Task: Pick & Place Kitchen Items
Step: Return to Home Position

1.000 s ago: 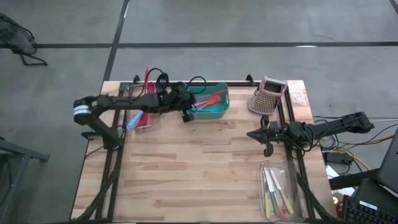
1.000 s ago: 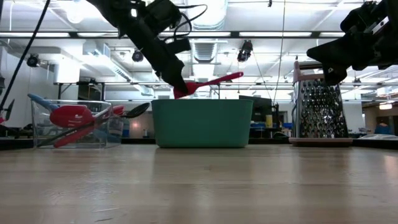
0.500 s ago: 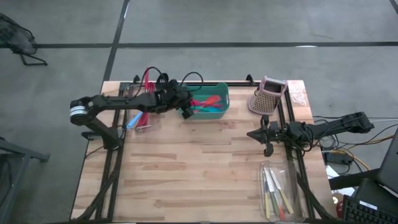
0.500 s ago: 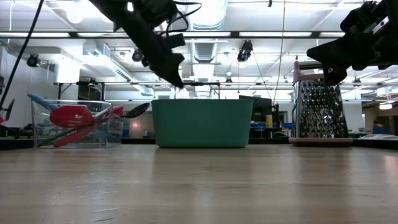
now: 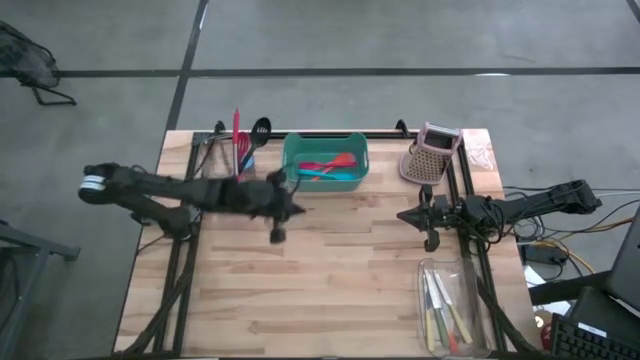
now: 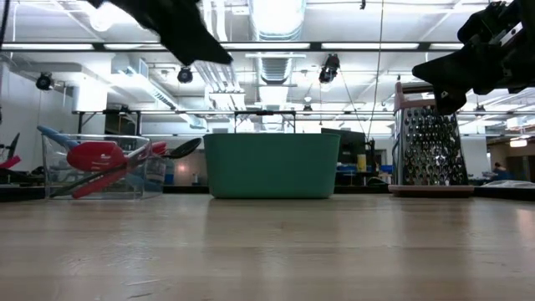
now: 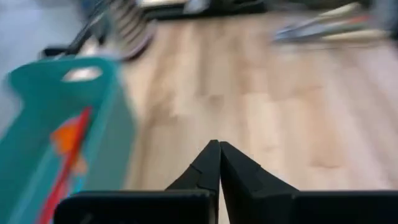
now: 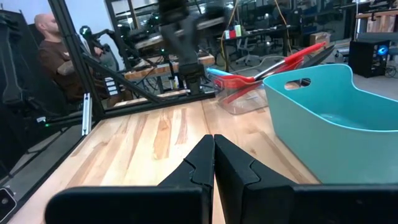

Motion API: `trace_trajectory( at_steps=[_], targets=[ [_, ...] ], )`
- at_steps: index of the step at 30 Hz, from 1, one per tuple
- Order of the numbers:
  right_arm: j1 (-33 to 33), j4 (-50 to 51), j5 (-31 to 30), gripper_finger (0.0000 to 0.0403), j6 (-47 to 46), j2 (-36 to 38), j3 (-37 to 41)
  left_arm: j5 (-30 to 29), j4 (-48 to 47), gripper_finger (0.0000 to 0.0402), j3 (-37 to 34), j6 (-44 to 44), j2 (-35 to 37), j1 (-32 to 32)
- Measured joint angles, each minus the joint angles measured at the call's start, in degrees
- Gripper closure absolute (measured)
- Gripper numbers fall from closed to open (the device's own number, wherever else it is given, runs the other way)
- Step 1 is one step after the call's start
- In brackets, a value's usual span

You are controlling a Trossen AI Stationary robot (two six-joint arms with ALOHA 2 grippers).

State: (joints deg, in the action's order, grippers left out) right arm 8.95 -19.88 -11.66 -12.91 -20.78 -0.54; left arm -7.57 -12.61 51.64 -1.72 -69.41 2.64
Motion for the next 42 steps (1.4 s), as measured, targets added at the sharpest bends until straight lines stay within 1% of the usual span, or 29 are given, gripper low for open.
trace_trajectory(
  at_steps=[1, 4, 7, 10, 14, 22, 26, 32, 35, 36, 38, 42],
  targets=[
    [0.0, 0.0, 0.0, 0.0394, 0.0, 0.0, 0.0, -0.4, 2.9, 0.0391, -2.3, 0.2, 1.2, 2.2],
    [0.0, 0.0, 0.0, 0.0394, 0.0, 0.0, 0.0, -4.7, 8.9, 0.0396, -8.8, 0.4, 5.1, 8.8],
    [0.0, 0.0, 0.0, 0.0394, 0.0, 0.0, 0.0, -9.1, 10.3, 0.0397, -13.4, 0.7, 10.0, 13.7],
    [0.0, 0.0, 0.0, 0.0394, 0.0, 0.0, 0.0, -10.6, 10.4, 0.0393, -17.1, 2.9, 15.3, 15.9],
    [0.0, 0.0, 0.0, 0.0394, 0.0, 0.0, 0.0, -11.0, 12.2, 0.0392, -22.8, 4.8, 23.0, 17.0],
    [0.0, 0.0, 0.0, 0.0394, 0.0, 0.0, 0.0, -10.5, 11.8, 0.0395, -32.7, 3.7, 39.4, 17.0],
    [0.0, 0.0, 0.0, 0.0394, 0.0, 0.0, 0.0, -10.4, 8.9, 0.0392, -35.0, 3.4, 48.3, 17.0],
    [0.0, 0.0, 0.0, 0.0394, 0.0, 0.0, 0.0, -10.3, 0.7, 0.0396, -36.2, 3.6, 60.2, 17.0],
    [0.0, 0.0, 0.0, 0.0394, 0.0, 0.0, 0.0, -9.7, -0.9, 0.0395, -37.1, 3.7, 65.6, 17.0],
    [0.0, 0.0, 0.0, 0.0394, 0.0, 0.0, 0.0, -9.7, -1.9, 0.0394, -37.9, 3.7, 67.2, 17.0],
    [0.0, 0.0, 0.0, 0.0394, 0.0, 0.0, 0.0, -9.5, -1.0, 0.0393, -39.3, 3.7, 69.4, 17.0],
    [0.0, 0.0, 0.0, 0.0394, 0.0, 0.0, 0.0, -9.9, -0.7, 0.0396, -42.0, 3.5, 68.7, 16.9]
  ],
)
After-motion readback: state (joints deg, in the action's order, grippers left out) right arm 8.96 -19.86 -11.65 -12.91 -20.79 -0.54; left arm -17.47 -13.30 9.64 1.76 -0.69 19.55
